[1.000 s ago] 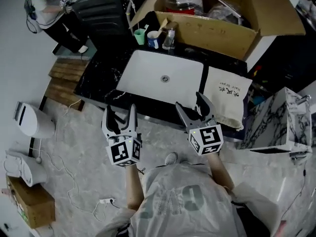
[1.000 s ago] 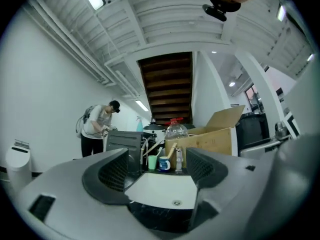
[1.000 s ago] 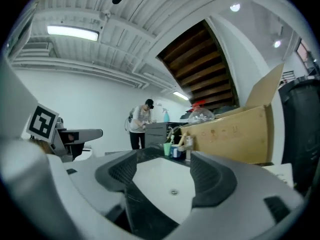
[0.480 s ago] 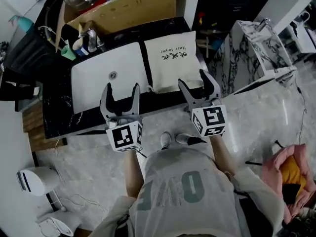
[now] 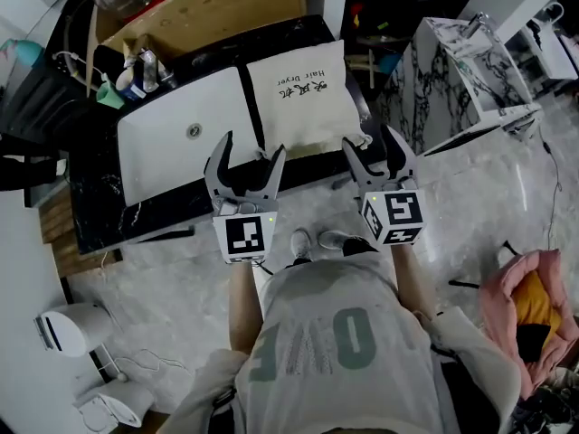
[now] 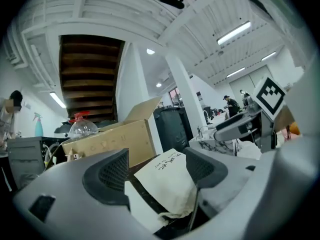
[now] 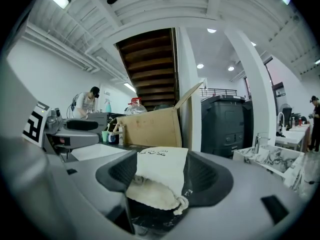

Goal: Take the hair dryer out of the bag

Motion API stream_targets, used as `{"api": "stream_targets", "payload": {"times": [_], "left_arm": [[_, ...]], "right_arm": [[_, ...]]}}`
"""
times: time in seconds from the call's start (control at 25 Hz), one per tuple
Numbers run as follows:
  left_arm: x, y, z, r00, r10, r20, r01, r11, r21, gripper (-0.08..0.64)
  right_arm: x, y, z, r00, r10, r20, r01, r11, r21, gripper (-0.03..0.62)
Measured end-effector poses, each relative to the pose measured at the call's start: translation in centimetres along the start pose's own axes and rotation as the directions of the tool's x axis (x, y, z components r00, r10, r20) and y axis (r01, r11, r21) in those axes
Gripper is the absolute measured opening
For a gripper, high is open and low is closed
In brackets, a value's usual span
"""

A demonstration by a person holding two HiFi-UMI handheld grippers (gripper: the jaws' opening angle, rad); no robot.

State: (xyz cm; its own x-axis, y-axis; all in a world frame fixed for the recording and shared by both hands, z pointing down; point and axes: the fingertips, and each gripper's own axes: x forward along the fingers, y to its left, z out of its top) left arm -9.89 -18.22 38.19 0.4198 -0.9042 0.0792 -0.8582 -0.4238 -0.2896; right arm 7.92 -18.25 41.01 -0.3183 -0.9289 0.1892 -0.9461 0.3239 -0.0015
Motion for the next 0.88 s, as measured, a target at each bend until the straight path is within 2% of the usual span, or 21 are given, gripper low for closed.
{"api": "stream_targets", "payload": {"times": [0.12,0.2,0.24,0.32,0.44,0.56,0.72,0.8,0.88], "left_arm": [[0.7,-1.3,-0.2,0.999,-0.052,-0.012,0.053,0.996,0.069,0.331],[1.2,-2.8,-0.8,0.991,-0.125,-0.044,0.131,0.977,0.166,0.331],[1.5,-3.8,-1.3,0.983,-0.170,-0.073,0.182,0.957,0.228,0.331],[2.2,-5.4,-2.6,0.958,-0.248,-0.143,0.282,0.901,0.330,0.331],[3.1,-6.5,-4.5,0.920,-0.310,-0.238,0.384,0.830,0.405,0.331],[3.7,-6.9,-6.0,0.890,-0.334,-0.309,0.444,0.786,0.431,0.330],[4.1,-7.3,-7.7,0.846,-0.361,-0.392,0.511,0.759,0.403,0.322],[4.1,-7.3,-8.3,0.832,-0.355,-0.426,0.526,0.749,0.404,0.247],[4.1,-7.3,-8.8,0.820,-0.347,-0.454,0.536,0.744,0.400,0.140]], "right_arm": [[0.0,-0.3,-0.3,1.000,0.010,-0.002,-0.010,1.000,0.006,0.324],[0.0,-0.5,-0.4,1.000,0.014,-0.004,-0.014,1.000,0.009,0.324],[0.0,-0.6,-0.5,1.000,0.016,-0.006,-0.016,1.000,0.008,0.324],[0.0,-0.6,-0.7,1.000,0.021,-0.011,-0.021,1.000,0.007,0.324],[0.1,-0.7,-0.8,1.000,0.028,-0.014,-0.028,1.000,0.008,0.324],[0.0,-0.9,-0.9,0.999,0.030,-0.015,-0.030,0.999,0.011,0.324],[-0.4,-1.4,-1.6,0.999,0.020,-0.028,-0.020,1.000,0.022,0.324],[-0.6,-1.6,-1.9,0.999,0.017,-0.034,-0.016,0.999,0.028,0.324],[-0.7,-1.7,-2.0,0.999,0.018,-0.037,-0.017,0.999,0.030,0.324]]}}
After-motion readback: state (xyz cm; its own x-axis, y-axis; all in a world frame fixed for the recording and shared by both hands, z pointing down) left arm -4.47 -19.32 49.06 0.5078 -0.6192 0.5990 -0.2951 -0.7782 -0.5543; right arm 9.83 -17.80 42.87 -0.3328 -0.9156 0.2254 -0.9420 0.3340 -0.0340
